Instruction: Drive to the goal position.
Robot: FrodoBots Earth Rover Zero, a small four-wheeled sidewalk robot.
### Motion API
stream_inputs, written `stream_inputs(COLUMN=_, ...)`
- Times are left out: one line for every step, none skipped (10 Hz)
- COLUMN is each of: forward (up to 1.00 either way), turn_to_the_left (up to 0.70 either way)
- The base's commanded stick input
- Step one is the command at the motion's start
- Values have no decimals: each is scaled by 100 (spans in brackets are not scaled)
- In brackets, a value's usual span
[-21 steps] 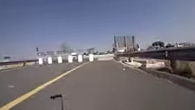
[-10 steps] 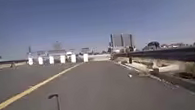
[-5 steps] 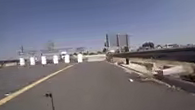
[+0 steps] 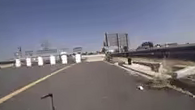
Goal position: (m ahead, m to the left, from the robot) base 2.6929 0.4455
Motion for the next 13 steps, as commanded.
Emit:
stream_inputs(forward=100, turn_to_the_left=40)
stream_inputs(forward=100, turn_to_the_left=0)
stream_inputs(forward=100, turn_to_the_left=0)
stream_inputs(forward=100, turn_to_the_left=0)
stream_inputs(forward=100, turn_to_the_left=0)
stream_inputs(forward=100, turn_to_the_left=0)
stream_inputs(forward=100, turn_to_the_left=0)
stream_inputs(forward=100, turn_to_the_left=0)
stream_inputs(forward=100, turn_to_the_left=0)
stream_inputs(forward=100, turn_to_the_left=0)
stream_inputs(forward=100, turn_to_the_left=0)
stream_inputs(forward=100, turn_to_the_left=0)
stream_inputs(forward=100, turn_to_the_left=0)
